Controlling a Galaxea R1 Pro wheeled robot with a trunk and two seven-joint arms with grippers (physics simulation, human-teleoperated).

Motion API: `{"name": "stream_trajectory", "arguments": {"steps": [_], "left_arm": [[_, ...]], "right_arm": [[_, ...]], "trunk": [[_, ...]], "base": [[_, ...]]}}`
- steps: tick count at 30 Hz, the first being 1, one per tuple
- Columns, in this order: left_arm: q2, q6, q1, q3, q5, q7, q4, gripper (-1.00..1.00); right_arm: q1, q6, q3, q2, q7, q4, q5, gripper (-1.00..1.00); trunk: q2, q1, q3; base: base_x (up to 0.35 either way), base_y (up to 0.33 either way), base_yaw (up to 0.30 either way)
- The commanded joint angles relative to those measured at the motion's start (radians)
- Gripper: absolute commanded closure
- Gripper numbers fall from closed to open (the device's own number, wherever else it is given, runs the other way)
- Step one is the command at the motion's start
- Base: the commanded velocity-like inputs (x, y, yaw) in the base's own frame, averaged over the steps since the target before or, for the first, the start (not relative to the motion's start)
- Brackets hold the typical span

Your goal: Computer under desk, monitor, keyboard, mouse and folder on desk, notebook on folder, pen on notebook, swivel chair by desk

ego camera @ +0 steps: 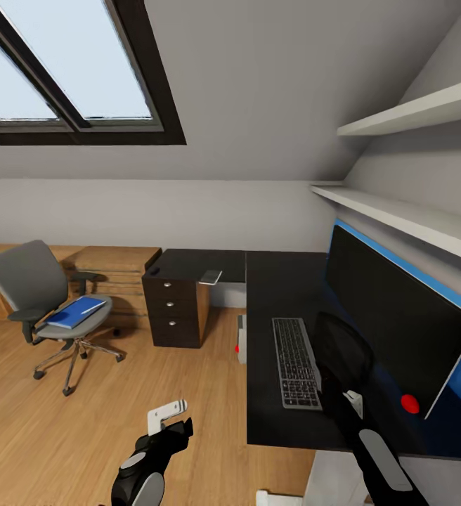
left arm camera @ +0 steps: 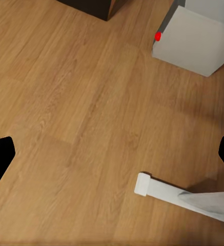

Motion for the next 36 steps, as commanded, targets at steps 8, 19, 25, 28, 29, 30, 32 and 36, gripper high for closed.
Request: {"name": "stream_trajectory", "arguments": {"steps": [8,19,25,28,29,30,32,36], "left_arm": [[0.001,0.003,-0.001,0.002,0.007,0.008,-0.002,-1.0],[0.002,0.003,-0.001,0.005,0.007,0.008,-0.001,-1.0],[0.004,0.001,-0.001,0.006,0.007,0.008,0.0,-1.0],[0.012,0.002,-0.001,0.011,0.007,0.009,0.0,-1.0],[0.014,0.002,-0.001,0.013,0.007,0.009,-0.001,-1.0],[0.016,0.002,-0.001,0.016,0.007,0.009,-0.001,-1.0],[0.019,0.002,-0.001,0.02,0.007,0.009,-0.001,-1.0],[0.022,0.002,-0.001,0.024,0.007,0.01,0.0,-1.0]], "right_arm": [[-0.001,0.005,0.001,0.0,0.002,-0.001,-0.005,-1.0],[-0.001,0.003,0.016,0.008,-0.019,-0.002,0.0,-1.0],[-0.007,-0.004,0.065,0.022,-0.121,-0.005,0.049,-1.0],[-0.021,-0.036,0.081,0.027,-0.178,-0.005,0.116,-1.0],[-0.023,-0.051,0.084,0.031,-0.19,-0.006,0.137,-1.0],[-0.025,-0.068,0.086,0.036,-0.201,-0.005,0.159,-1.0],[-0.029,-0.134,0.09,0.055,-0.221,-0.006,0.23,-1.0],[-0.032,-0.3,0.094,0.094,-0.237,-0.004,0.366,-1.0]], "trunk": [[-0.001,0.0,-0.002],[-0.001,0.0,-0.002],[-0.001,0.0,-0.002],[-0.001,0.0,-0.002],[-0.001,0.0,-0.002],[-0.001,0.0,-0.002],[-0.001,0.0,-0.002],[-0.001,0.0,-0.002]], "base": [[-0.193,0.12,0.0],[-0.217,0.253,0.0],[-0.041,0.32,0.0],[0.061,0.323,0.0],[0.128,0.31,0.0],[0.149,0.302,0.0],[0.193,0.281,0.0],[0.237,0.255,0.0]]}}
